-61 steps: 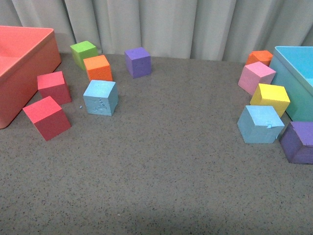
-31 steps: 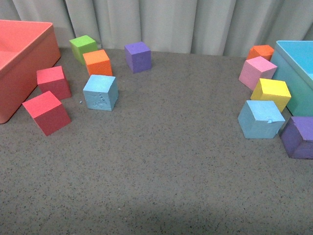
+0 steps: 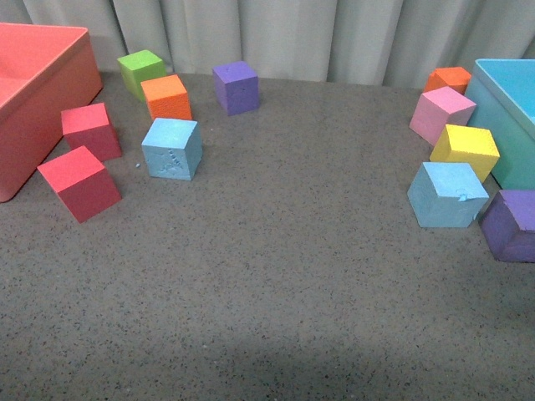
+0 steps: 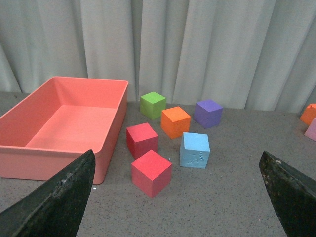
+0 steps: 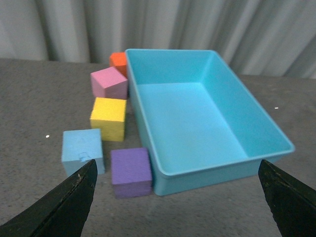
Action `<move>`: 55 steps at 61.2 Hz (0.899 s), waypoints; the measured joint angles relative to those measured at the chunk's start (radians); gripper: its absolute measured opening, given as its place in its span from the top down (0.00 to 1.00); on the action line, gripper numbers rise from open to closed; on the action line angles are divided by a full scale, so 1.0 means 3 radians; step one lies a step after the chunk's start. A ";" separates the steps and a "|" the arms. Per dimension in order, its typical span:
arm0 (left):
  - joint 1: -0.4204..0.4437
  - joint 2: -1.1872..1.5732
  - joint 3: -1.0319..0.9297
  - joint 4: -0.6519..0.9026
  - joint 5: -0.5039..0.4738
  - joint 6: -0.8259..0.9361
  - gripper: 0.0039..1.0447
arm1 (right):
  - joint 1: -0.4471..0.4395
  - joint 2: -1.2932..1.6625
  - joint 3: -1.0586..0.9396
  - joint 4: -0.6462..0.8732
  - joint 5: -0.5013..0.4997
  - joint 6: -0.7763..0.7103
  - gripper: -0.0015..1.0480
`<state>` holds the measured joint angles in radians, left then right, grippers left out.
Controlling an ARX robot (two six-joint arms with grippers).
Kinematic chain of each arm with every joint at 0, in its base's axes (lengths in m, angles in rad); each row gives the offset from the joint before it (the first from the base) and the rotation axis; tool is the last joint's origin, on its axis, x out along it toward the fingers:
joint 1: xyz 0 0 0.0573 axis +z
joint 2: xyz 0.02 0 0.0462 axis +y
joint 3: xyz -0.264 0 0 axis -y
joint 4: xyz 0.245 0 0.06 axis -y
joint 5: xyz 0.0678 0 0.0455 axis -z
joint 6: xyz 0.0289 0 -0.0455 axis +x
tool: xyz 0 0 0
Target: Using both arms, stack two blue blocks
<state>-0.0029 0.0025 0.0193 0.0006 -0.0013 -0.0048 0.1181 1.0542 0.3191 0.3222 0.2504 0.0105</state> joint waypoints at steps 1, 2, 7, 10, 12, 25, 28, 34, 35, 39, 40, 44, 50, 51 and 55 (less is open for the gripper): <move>0.0000 0.0000 0.0000 0.0000 -0.0001 0.0000 0.06 | -0.0005 0.0168 0.0100 -0.0061 -0.0078 0.0050 0.09; 0.0000 0.0000 0.0000 0.0000 -0.0001 0.0000 0.06 | -0.0010 0.0331 0.0203 -0.0125 -0.0140 0.0093 0.09; 0.0000 0.0000 0.0000 0.0000 0.0000 0.0000 0.06 | -0.0025 0.1068 0.0729 -0.0354 -0.0384 0.0254 0.09; 0.0000 0.0000 0.0000 0.0000 0.0000 0.0000 0.06 | -0.0027 0.1492 0.1081 -0.0429 -0.0418 0.0254 0.09; 0.0000 0.0000 0.0000 0.0000 -0.0001 0.0000 0.06 | -0.0028 0.1706 0.1291 -0.0528 -0.0496 0.0253 0.09; 0.0000 0.0000 0.0000 0.0000 -0.0001 0.0000 0.06 | -0.0039 0.2673 0.2274 -0.1228 -0.0660 0.0181 0.09; 0.0000 0.0000 0.0000 0.0000 -0.0001 0.0000 0.06 | -0.0039 0.2808 0.2411 -0.1362 -0.0659 0.0182 0.09; 0.0000 0.0000 0.0000 0.0000 -0.0001 0.0000 0.06 | -0.0042 0.3054 0.2658 -0.1598 -0.0734 0.0225 0.09; 0.0000 0.0000 0.0000 0.0000 0.0000 0.0000 0.06 | -0.0042 0.3077 0.2677 -0.1609 -0.0726 0.0224 0.09; 0.0000 0.0000 0.0000 0.0000 0.0000 0.0000 0.06 | -0.0041 0.3222 0.2801 -0.1651 -0.0702 0.0220 0.09; 0.0000 0.0000 0.0000 0.0000 0.0000 0.0000 0.06 | -0.0041 0.3257 0.2834 -0.1663 -0.0702 0.0219 0.09; 0.0000 0.0000 0.0000 0.0000 -0.0001 0.0000 0.06 | -0.0039 0.3358 0.2908 -0.1673 -0.0716 0.0216 0.09; 0.0000 0.0000 0.0000 0.0000 -0.0001 0.0000 0.06 | -0.0036 0.3459 0.2972 -0.1704 -0.0732 0.0215 0.09; 0.0000 0.0000 0.0000 0.0000 -0.0001 0.0000 0.06 | -0.0034 0.3475 0.2979 -0.1706 -0.0734 0.0215 0.09; 0.0000 0.0000 0.0000 0.0000 -0.0001 0.0000 0.06 | -0.0025 0.3550 0.3010 -0.1713 -0.0758 0.0217 0.09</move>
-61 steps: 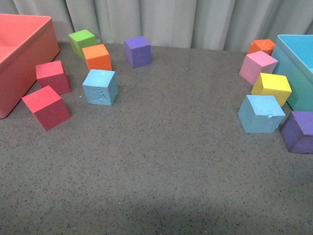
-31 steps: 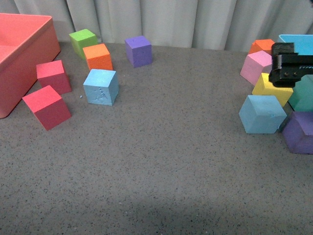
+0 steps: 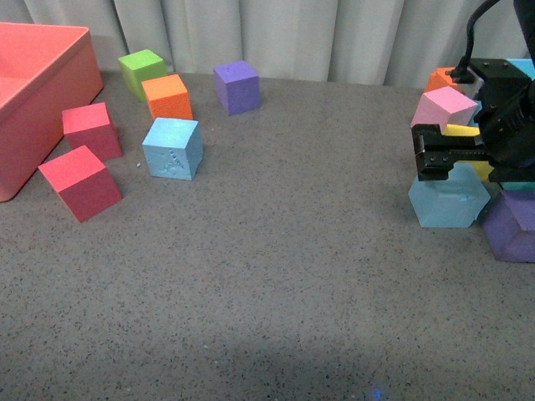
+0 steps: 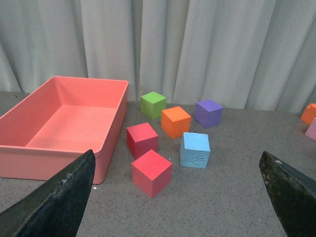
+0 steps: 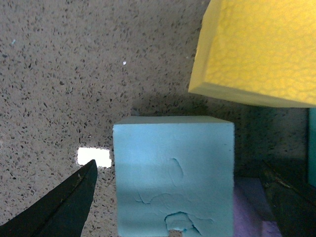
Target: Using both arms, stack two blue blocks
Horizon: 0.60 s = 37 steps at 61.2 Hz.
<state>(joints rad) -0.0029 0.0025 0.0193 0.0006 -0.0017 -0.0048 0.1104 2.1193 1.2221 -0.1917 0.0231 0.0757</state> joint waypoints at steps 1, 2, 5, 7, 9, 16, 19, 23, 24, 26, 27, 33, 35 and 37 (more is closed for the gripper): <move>0.0000 0.0000 0.0000 0.0000 0.0000 0.0000 0.06 | 0.0004 0.0017 0.0009 -0.0006 -0.0014 0.0003 0.09; 0.0000 0.0000 0.0000 0.0000 0.0000 0.0000 0.06 | 0.0005 0.0031 0.0014 -0.0008 -0.0020 0.0004 0.09; 0.0000 0.0000 0.0000 0.0000 0.0000 0.0000 0.06 | 0.0013 0.0072 0.0034 -0.0017 -0.0027 0.0006 0.09; 0.0000 0.0000 0.0000 0.0000 0.0000 0.0000 0.06 | 0.0018 0.0106 0.0052 -0.0020 -0.0032 0.0009 0.09; 0.0000 0.0000 0.0000 0.0000 0.0000 0.0000 0.06 | 0.0024 0.0132 0.0070 -0.0023 -0.0033 0.0009 0.09; 0.0000 0.0000 0.0000 0.0000 0.0000 0.0000 0.06 | 0.0033 0.0207 0.0141 -0.0036 -0.0060 0.0014 0.09; 0.0000 0.0000 0.0000 0.0000 0.0000 0.0000 0.06 | 0.0034 0.0242 0.0181 -0.0041 -0.0072 0.0027 0.09; 0.0000 0.0000 0.0000 0.0000 0.0001 0.0000 0.06 | 0.0039 0.0303 0.0240 -0.0061 -0.0084 0.0033 0.09; 0.0000 0.0000 0.0000 0.0000 0.0000 0.0000 0.06 | 0.0041 0.0314 0.0252 -0.0066 -0.0084 0.0033 0.09; 0.0000 0.0000 0.0000 0.0000 0.0000 0.0000 0.06 | 0.0042 0.0341 0.0277 -0.0071 -0.0083 0.0032 0.09; 0.0000 0.0000 0.0000 0.0000 0.0000 0.0000 0.06 | 0.0043 0.0346 0.0282 -0.0071 -0.0081 0.0032 0.09; 0.0000 0.0000 0.0000 0.0000 0.0000 0.0000 0.06 | 0.0043 0.0412 0.0356 -0.0112 -0.0071 0.0031 0.13; 0.0000 0.0000 0.0000 0.0000 0.0000 0.0000 0.06 | 0.0043 0.0425 0.0370 -0.0123 -0.0065 0.0027 0.18; 0.0000 0.0000 0.0000 0.0000 0.0000 0.0000 0.06 | 0.0043 0.0431 0.0380 -0.0134 -0.0055 0.0024 0.23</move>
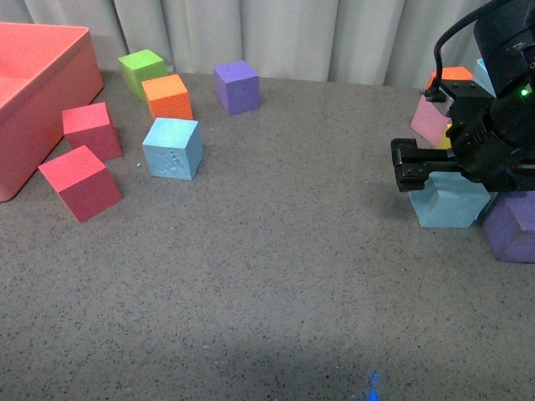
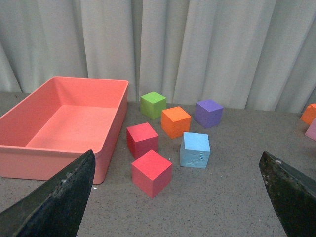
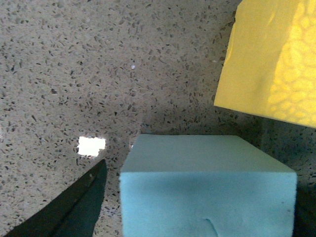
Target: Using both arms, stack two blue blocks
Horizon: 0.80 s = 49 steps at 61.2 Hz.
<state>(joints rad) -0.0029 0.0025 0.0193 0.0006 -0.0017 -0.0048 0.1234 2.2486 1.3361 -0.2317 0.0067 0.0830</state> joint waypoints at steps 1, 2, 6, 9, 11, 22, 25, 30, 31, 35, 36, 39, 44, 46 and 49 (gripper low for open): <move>0.0000 0.0000 0.0000 0.0000 0.0000 0.0000 0.06 | 0.0000 0.0004 0.0003 -0.0004 0.0000 0.0000 0.25; 0.0000 0.0000 0.0000 0.0000 0.0000 0.0000 0.06 | 0.0000 0.0005 0.0011 -0.0014 0.0003 -0.0001 0.28; 0.0000 0.0000 0.0000 0.0000 0.0000 0.0000 0.06 | 0.0000 0.0010 0.0033 -0.0032 0.0008 -0.0008 0.37; 0.0000 0.0000 0.0000 0.0000 0.0000 0.0000 0.06 | 0.0000 0.0011 0.0041 -0.0042 0.0006 -0.0006 0.43; 0.0000 0.0000 0.0000 0.0000 0.0000 0.0000 0.06 | 0.0000 0.0011 0.0052 -0.0060 0.0013 -0.0013 0.47; 0.0000 0.0000 0.0000 0.0000 0.0000 0.0000 0.06 | 0.0000 0.0009 0.0089 -0.0072 0.0019 -0.0022 0.53; 0.0000 0.0000 0.0000 0.0000 0.0000 0.0000 0.06 | 0.0006 0.0003 0.0090 -0.0072 0.0022 -0.0022 0.54; 0.0000 0.0000 0.0000 0.0000 0.0000 0.0000 0.06 | 0.0036 -0.0017 0.0090 -0.0072 0.0004 -0.0014 0.54; 0.0000 0.0000 0.0000 0.0000 0.0000 0.0000 0.06 | 0.0046 -0.0023 0.0095 -0.0074 0.0000 -0.0008 0.54; 0.0000 0.0000 0.0000 0.0000 0.0000 0.0000 0.06 | 0.0084 -0.0034 0.0126 -0.0083 -0.0005 0.0015 0.54; 0.0000 0.0000 0.0000 0.0000 0.0001 0.0000 0.06 | 0.0103 -0.0034 0.0146 -0.0089 -0.0006 0.0034 0.54; 0.0000 0.0000 0.0000 0.0000 0.0000 0.0000 0.06 | 0.0135 -0.0036 0.0186 -0.0102 -0.0011 0.0061 0.55; 0.0000 0.0000 0.0000 0.0000 0.0000 0.0000 0.06 | 0.0229 -0.0034 0.0278 -0.0135 -0.0020 0.0132 0.55; 0.0000 0.0000 0.0000 0.0000 0.0000 0.0000 0.06 | 0.0276 -0.0032 0.0324 -0.0156 -0.0019 0.0165 0.55; 0.0000 0.0000 0.0000 0.0000 0.0001 0.0000 0.06 | 0.0341 -0.0011 0.0395 -0.0182 -0.0019 0.0205 0.55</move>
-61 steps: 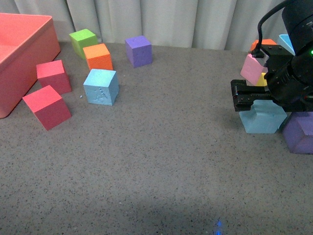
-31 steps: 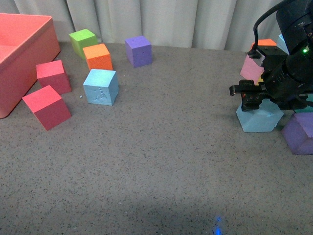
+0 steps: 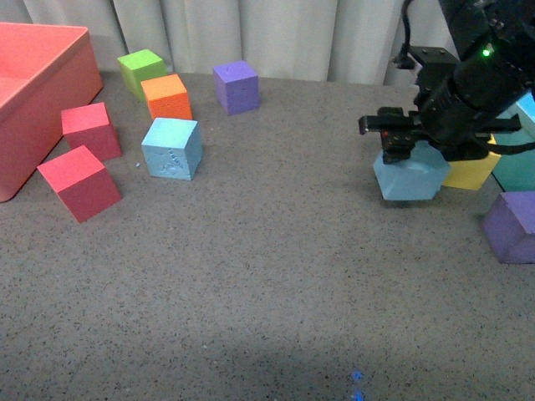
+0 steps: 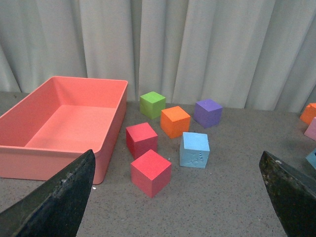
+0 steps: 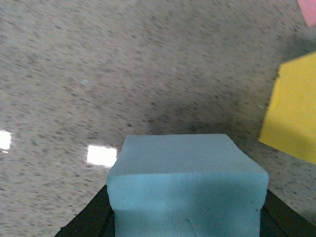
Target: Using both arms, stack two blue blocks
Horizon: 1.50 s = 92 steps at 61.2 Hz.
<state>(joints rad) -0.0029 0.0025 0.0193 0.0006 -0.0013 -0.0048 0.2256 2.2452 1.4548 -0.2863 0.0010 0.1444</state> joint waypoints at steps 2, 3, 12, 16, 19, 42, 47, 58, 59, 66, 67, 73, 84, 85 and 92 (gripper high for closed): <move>0.0000 0.0000 0.0000 0.0000 0.0000 0.0000 0.06 | 0.0050 0.0023 0.0065 -0.0025 0.0000 0.0028 0.55; 0.0000 0.0000 0.0000 0.0000 -0.0001 0.0000 0.06 | 0.0066 0.0028 0.0085 -0.0034 0.0000 0.0038 0.55; 0.0000 0.0000 0.0000 0.0000 -0.0001 0.0000 0.06 | 0.0258 0.0196 0.0367 -0.0178 -0.0071 0.0177 0.55; 0.0000 0.0000 0.0000 0.0000 -0.0001 0.0000 0.06 | 0.0331 0.0306 0.0502 -0.0226 -0.0051 0.0230 0.55; 0.0000 0.0000 0.0000 0.0000 -0.0001 0.0000 0.06 | 0.0384 0.0412 0.0633 -0.0291 -0.0047 0.0303 0.55; 0.0000 0.0000 0.0000 0.0000 -0.0001 0.0000 0.06 | 0.0599 0.0753 0.1236 -0.0604 -0.0019 0.0579 0.55; 0.0000 0.0000 0.0000 0.0000 -0.0001 0.0000 0.06 | 0.0624 0.0790 0.1270 -0.0636 -0.0008 0.0594 0.55; 0.0000 0.0000 0.0000 0.0000 -0.0001 0.0000 0.06 | 0.0641 0.0821 0.1275 -0.0651 0.0004 0.0610 0.55; 0.0000 0.0000 0.0000 0.0000 -0.0001 0.0000 0.06 | 0.0641 0.0821 0.1275 -0.0650 0.0003 0.0610 0.55; 0.0000 0.0000 0.0000 0.0000 -0.0001 0.0000 0.06 | 0.0636 0.0820 0.1275 -0.0628 -0.0017 0.0626 0.48; 0.0000 0.0000 0.0000 0.0000 -0.0001 0.0000 0.06 | 0.0636 0.0819 0.1274 -0.0627 -0.0029 0.0629 0.46; 0.0000 0.0000 0.0000 0.0000 -0.0001 0.0000 0.06 | 0.0628 0.0804 0.1245 -0.0598 -0.0074 0.0642 0.30; 0.0000 0.0000 0.0000 0.0000 -0.0001 0.0000 0.06 | 0.0605 0.0636 0.1115 -0.0504 -0.0083 0.0654 0.09; 0.0000 0.0000 0.0000 0.0000 -0.0001 0.0000 0.06 | 0.0601 0.0601 0.1090 -0.0470 -0.0069 0.0647 0.10; 0.0000 0.0000 0.0000 0.0000 -0.0001 0.0000 0.06 | 0.0589 0.0393 0.0930 -0.0355 -0.0001 0.0598 0.09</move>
<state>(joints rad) -0.0029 0.0025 0.0193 0.0006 -0.0017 -0.0048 0.4023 2.3631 1.7336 -0.3927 0.0006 0.3237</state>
